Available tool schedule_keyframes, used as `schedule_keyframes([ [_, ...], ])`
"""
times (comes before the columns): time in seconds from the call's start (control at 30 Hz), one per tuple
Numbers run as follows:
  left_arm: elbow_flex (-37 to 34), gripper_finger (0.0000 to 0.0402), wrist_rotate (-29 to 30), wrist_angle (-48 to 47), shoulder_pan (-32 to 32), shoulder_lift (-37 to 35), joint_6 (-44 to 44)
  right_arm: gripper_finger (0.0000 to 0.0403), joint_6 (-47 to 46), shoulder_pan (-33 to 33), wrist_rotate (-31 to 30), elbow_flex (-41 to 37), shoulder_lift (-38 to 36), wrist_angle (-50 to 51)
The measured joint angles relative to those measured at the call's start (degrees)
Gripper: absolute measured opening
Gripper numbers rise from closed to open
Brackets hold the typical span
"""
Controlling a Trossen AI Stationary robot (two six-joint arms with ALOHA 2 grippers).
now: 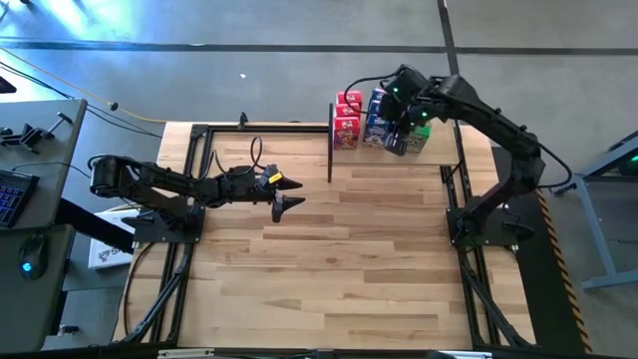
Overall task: Stack cereal on shelf
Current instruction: Put the blue cereal box on the shelf and aligned with the other blue cereal box
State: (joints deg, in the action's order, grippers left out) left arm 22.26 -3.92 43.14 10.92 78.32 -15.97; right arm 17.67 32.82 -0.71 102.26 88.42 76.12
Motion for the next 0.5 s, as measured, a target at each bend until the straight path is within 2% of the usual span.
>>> schedule_keyframes([
  [0.27, 0.0, 0.0250, 0.0, 0.0, 0.0, 0.0, 0.0, 0.0000, -1.4, 0.2, -5.1, 0.0, 1.3, 0.4],
  [0.5, 0.0, 0.0250, 0.0, 0.0, 0.0, 0.0, 0.0, 0.0000, -2.2, -0.7, -5.3, 0.0, 1.1, -0.8],
])
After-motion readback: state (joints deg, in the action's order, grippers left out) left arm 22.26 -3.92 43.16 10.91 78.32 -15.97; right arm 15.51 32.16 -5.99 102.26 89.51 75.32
